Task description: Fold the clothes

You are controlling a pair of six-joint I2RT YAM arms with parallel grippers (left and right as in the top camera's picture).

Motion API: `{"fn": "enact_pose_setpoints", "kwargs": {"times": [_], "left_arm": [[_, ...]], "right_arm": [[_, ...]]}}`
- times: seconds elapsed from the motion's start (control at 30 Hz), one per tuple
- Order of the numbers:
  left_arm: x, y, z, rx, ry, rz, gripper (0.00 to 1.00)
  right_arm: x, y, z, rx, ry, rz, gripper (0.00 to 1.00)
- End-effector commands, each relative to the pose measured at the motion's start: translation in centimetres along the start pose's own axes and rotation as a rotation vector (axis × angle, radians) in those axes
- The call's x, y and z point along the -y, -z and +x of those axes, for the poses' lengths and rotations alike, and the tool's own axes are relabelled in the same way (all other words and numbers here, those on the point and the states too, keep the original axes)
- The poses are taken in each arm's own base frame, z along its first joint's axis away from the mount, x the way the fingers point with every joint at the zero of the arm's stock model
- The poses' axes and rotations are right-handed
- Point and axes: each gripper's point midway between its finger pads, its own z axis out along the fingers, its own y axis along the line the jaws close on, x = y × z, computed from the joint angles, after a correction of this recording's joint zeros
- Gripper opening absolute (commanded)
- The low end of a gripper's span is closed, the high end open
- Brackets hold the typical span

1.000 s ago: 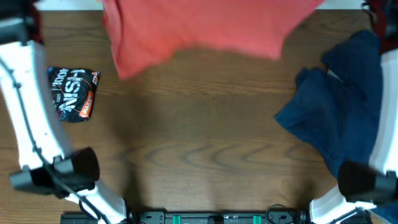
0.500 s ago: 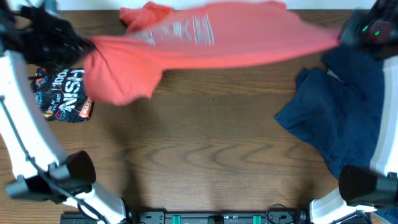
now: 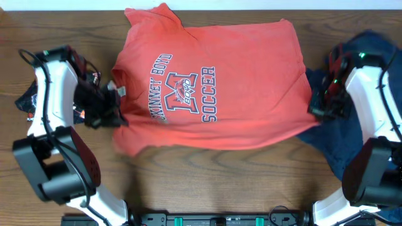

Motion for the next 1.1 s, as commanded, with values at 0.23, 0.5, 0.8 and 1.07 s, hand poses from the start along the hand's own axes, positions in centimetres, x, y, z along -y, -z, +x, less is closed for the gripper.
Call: {"fn": "enact_pose_setpoints", "kwargs": {"times": [0.23,0.5,0.8,1.07], "left_arm": [[-3.7,0.3,8.0,0.186,0.107,-0.090,0.06],[-3.6,1.6,5.5,0.390,0.152,-0.024,0.06],[-2.8,3.0,-2.6,0.575,0.144,0.070,0.06],[-3.4,1.2,-8.1,0.587,0.154,0.106,0.06]], "right_arm": [[1.6,-0.6,3.8,-0.016,-0.023,0.030,0.01],[1.1,2.2,0.1,0.240,-0.038,-0.024,0.01],[-1.8,0.5,-4.4,0.308,-0.008,-0.128,0.01],[-5.1,-0.3,-9.5,0.433,0.056,-0.252,0.01]]}}
